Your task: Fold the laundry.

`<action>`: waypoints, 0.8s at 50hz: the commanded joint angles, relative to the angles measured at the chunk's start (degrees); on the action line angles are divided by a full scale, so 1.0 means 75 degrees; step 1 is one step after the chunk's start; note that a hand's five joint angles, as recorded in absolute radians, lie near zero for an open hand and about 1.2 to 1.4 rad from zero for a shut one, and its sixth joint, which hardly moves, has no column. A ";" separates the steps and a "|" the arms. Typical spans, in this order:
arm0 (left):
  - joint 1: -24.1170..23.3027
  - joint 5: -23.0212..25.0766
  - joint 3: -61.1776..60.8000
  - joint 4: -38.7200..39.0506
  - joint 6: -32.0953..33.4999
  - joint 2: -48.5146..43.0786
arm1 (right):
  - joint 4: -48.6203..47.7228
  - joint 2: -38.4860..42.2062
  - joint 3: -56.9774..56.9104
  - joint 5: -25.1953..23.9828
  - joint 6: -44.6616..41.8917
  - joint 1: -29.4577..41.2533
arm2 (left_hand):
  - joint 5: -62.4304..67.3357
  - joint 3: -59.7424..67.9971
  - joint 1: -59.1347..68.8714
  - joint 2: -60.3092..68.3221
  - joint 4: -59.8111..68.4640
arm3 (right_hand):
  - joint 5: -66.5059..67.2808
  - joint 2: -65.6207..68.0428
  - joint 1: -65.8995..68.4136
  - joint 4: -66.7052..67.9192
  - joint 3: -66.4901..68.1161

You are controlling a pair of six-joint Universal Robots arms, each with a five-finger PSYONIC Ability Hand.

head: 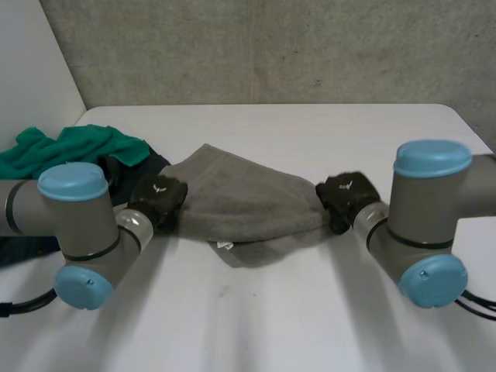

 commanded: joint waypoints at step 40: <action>-0.0755 -0.0099 0.2205 0.0043 -0.0820 -0.0065 | 0.0660 0.1864 -0.4981 0.0296 -0.2072 -0.0851 | -0.7120 -0.7462 -0.7212 -0.7514 -0.7543 | -0.7418 -0.7623 -0.5803 -0.7720 -0.7597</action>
